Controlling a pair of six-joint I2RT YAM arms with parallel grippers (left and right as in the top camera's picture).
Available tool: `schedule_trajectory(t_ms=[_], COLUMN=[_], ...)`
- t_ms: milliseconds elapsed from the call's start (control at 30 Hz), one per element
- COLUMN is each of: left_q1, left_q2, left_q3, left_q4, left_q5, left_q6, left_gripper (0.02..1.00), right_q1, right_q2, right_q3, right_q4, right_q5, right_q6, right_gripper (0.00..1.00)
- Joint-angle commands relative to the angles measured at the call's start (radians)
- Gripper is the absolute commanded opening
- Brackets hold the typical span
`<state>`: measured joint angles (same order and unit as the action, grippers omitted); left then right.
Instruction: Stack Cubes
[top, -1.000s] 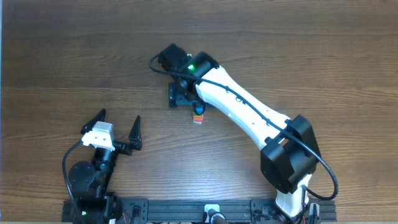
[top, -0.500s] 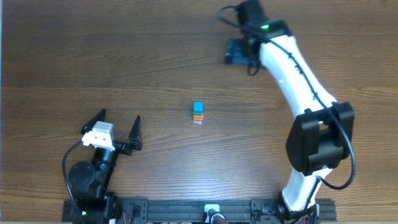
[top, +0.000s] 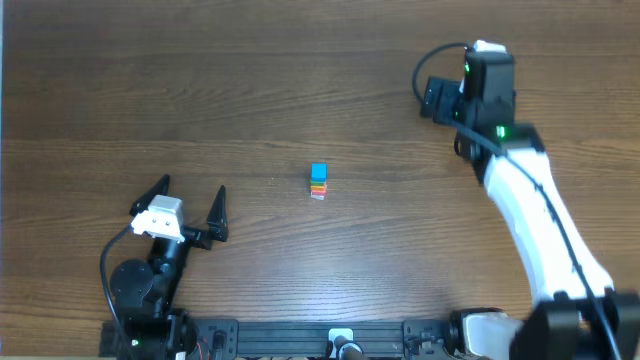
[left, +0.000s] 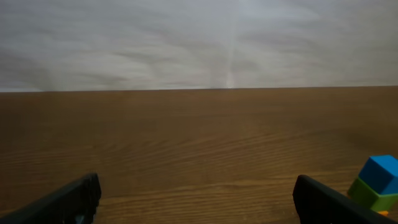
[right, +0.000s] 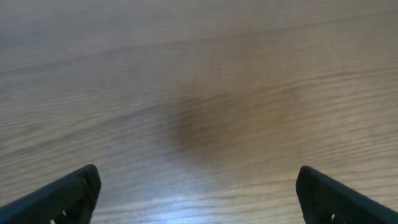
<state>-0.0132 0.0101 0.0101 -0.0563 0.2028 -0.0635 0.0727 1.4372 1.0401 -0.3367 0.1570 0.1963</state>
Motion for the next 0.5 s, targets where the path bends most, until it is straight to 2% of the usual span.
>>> schedule_trajectory(t_ms=[33, 67, 167, 333, 500], left_q1=[-0.003, -0.003, -0.003, -0.003, -0.003], left_q2=[-0.003, -0.003, -0.003, -0.003, -0.003], left_q3=[-0.005, -0.005, -0.005, -0.005, -0.005], left_q4=[-0.001, -0.001, -0.001, -0.001, -0.001], left_q5=[0.006, 0.006, 0.006, 0.006, 0.006], left_q6=[0.011, 0.011, 0.011, 0.011, 0.011], left_gripper=[0.998, 0.998, 0.998, 0.998, 0.998], right_q1=[-0.002, -0.002, -0.021, -0.132, -0.146], right_q2=[-0.22, -0.298, -0.443, -0.7, -1.013], right_q3=[-0.25, -0.342, -0.478, -0.63, -0.808], right_q4=[0.196, 0.276, 0.354, 0.348, 0.349], right_q5=[0.006, 0.006, 0.005, -0.065, -0.089], right_q6=[-0.064, -0.064, -0.063, -0.063, -0.063], right_gripper=[0.993, 0.991, 0.993, 0.993, 0.993])
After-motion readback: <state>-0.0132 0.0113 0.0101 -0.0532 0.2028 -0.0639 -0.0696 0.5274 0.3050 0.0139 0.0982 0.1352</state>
